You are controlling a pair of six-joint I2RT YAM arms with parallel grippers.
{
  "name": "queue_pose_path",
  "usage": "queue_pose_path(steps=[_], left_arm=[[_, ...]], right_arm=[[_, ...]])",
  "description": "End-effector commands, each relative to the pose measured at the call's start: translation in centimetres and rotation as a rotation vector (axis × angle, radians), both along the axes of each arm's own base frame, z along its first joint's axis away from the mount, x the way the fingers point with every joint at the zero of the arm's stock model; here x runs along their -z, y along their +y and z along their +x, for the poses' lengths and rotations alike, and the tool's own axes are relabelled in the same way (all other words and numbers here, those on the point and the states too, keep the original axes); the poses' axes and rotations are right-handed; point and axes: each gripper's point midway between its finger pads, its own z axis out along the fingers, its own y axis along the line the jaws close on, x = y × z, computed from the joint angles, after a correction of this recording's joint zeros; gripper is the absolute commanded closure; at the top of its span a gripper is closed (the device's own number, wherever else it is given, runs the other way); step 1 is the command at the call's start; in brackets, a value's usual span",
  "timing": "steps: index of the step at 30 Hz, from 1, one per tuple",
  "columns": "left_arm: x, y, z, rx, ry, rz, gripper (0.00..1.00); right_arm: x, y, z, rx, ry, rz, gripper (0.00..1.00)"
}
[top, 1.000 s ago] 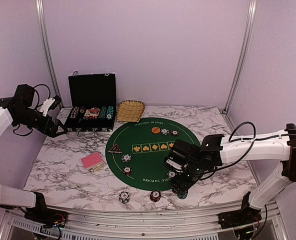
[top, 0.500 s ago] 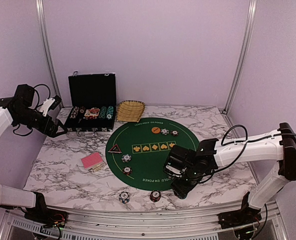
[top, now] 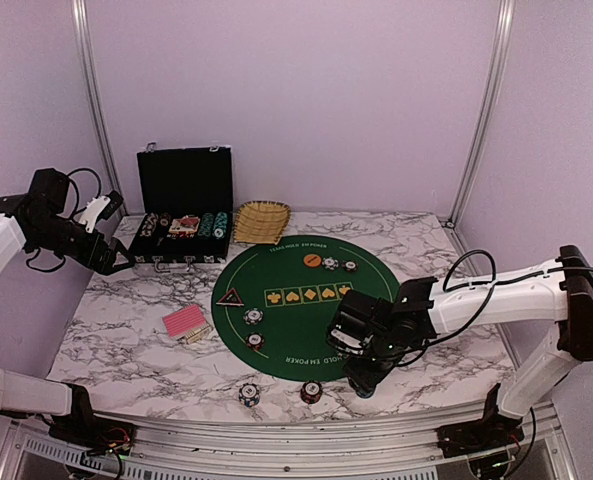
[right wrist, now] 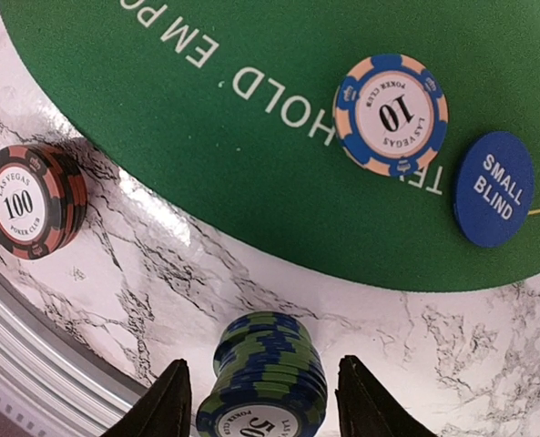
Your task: Distribute texas hold em gaming equipment
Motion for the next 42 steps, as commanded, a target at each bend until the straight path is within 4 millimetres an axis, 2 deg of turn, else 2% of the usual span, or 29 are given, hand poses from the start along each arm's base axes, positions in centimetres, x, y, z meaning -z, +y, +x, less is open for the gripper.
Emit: queue_pose_path(steps=[1,7,14,24,29,32,35,39,42], left_arm=[[-1.0,-0.4,-0.6,0.012,-0.01,-0.014,0.01],[-1.1,-0.4,-0.6,0.013,-0.015,-0.013,0.01],[-1.0,-0.4,-0.6,0.012,-0.013,-0.014,0.01],[-0.9,-0.4,-0.5,0.017,-0.007,-0.016,0.01],[-0.8,-0.4,-0.5,0.018,-0.006,-0.016,0.01],[-0.8,-0.4,-0.5,0.016,-0.004,-0.015,0.01],[-0.8,-0.4,-0.5,0.017,-0.004,-0.016,0.01],[-0.7,-0.4,-0.6,0.018,-0.003,-0.017,0.01],[-0.8,-0.4,-0.7,0.018,-0.007,-0.015,0.01]], right_arm=[[0.5,0.1,-0.2,-0.016,0.004,-0.008,0.46],[0.8,-0.1,-0.5,-0.022,0.014,-0.015,0.47],[0.0,0.1,-0.4,-0.024,0.008,-0.005,0.62],[-2.1,0.8,0.1,-0.042,-0.005,0.001,0.62],[-4.4,1.8,1.4,-0.048,-0.054,0.014,0.62],[-6.1,3.0,3.2,-0.045,-0.096,0.028,0.62],[-7.6,4.4,6.3,-0.024,-0.145,0.052,0.63],[-8.7,6.3,12.7,0.036,-0.221,0.102,0.63],[-7.9,7.6,18.2,0.08,-0.266,0.114,0.64]])
